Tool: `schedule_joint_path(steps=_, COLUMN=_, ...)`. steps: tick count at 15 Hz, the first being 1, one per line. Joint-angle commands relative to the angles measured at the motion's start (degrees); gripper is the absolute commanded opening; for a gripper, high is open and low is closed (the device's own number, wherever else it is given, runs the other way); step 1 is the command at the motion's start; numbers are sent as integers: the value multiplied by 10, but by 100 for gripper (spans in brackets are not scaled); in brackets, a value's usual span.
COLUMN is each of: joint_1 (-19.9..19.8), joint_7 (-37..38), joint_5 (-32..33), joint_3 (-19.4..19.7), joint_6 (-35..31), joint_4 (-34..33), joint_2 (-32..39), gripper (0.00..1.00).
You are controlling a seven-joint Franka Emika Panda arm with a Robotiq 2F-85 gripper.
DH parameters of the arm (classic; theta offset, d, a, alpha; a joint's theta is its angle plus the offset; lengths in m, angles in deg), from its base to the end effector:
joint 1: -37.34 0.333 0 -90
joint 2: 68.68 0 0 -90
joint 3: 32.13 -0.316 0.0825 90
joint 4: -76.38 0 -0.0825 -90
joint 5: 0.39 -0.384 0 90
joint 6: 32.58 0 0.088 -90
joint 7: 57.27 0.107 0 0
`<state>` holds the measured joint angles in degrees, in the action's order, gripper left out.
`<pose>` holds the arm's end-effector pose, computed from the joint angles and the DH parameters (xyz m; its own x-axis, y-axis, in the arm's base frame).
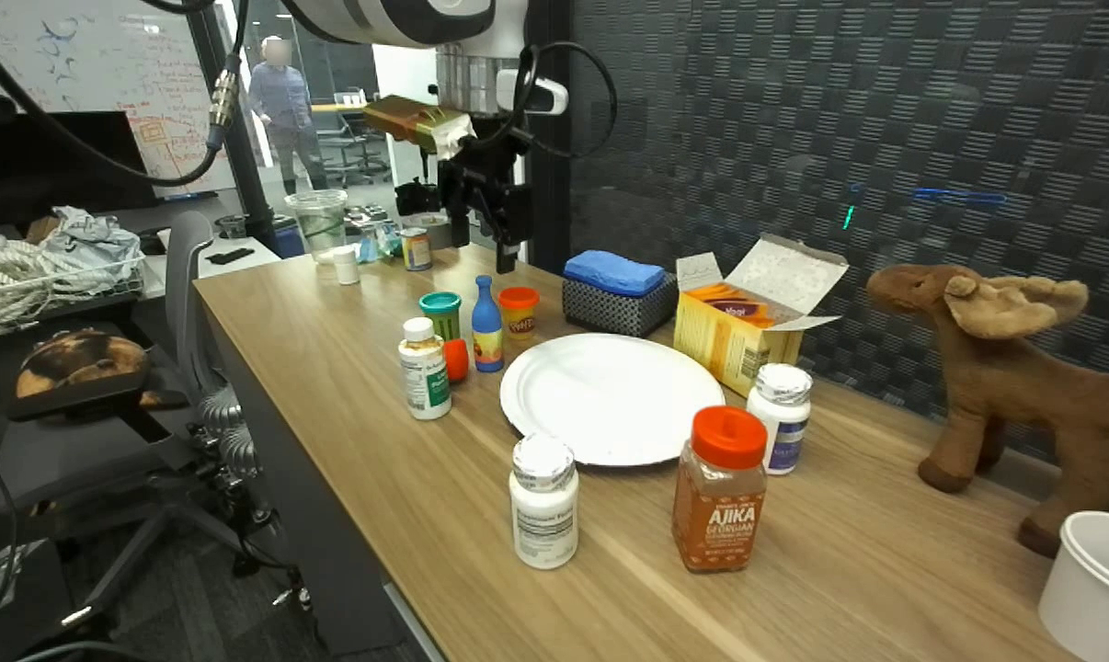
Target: Place the containers and the orange toy on the white plate
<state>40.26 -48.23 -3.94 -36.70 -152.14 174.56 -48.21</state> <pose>0.6487 0.0836 0.3837 0.9980 -0.0625 0.0021 -0.0621 -0.9946 -0.0835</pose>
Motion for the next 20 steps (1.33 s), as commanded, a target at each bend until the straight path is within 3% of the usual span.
schedule_joint_path(steps=1, joint_1=0, joint_7=-24, joint_5=-12, joint_3=6, joint_6=-5, joint_4=-23, joint_2=20, gripper=100)
schedule_joint_path(steps=17, joint_1=7, joint_7=-27, joint_5=16, joint_3=23, joint_6=-42, joint_4=-36, joint_2=71, gripper=100)
schedule_joint_path(steps=18, joint_1=7, joint_7=-25, joint_5=18, joint_3=25, joint_6=-41, joint_4=-38, joint_2=74, gripper=94)
schedule_joint_path(steps=19, joint_1=7, joint_7=-24, joint_5=19, joint_3=25, joint_6=-40, joint_4=-40, joint_2=75, gripper=72)
schedule_joint_path(steps=20, joint_1=7, joint_7=-23, joint_5=20, joint_3=25, joint_6=-40, joint_4=-40, joint_2=75, gripper=70)
